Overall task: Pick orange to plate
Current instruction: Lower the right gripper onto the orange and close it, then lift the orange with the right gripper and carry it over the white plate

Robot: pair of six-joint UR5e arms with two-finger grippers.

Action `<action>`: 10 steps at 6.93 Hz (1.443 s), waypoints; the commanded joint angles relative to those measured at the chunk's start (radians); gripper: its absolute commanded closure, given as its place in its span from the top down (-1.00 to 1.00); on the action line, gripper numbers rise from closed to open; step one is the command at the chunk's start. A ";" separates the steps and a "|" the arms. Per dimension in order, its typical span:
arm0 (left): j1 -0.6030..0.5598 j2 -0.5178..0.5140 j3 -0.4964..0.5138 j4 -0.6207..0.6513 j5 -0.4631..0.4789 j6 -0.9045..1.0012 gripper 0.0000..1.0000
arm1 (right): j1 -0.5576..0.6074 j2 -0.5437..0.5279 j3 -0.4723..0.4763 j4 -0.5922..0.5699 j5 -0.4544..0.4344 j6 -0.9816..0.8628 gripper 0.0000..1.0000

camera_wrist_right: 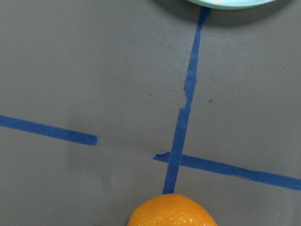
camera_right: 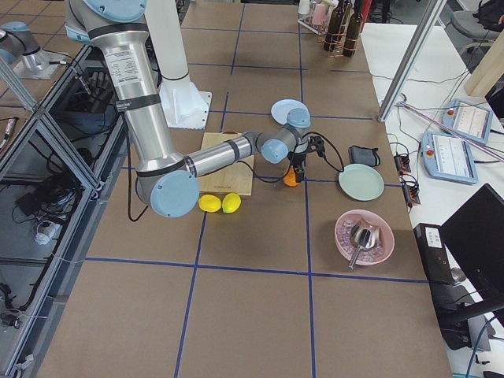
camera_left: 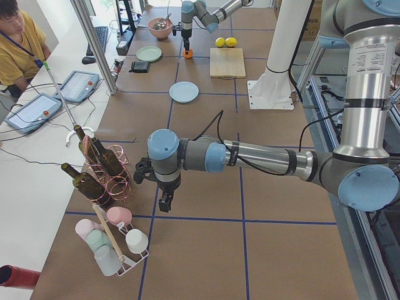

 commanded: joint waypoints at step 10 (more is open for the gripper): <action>-0.002 0.008 0.003 0.035 0.003 0.000 1.00 | -0.188 0.556 -0.149 -0.334 -0.078 0.346 -1.00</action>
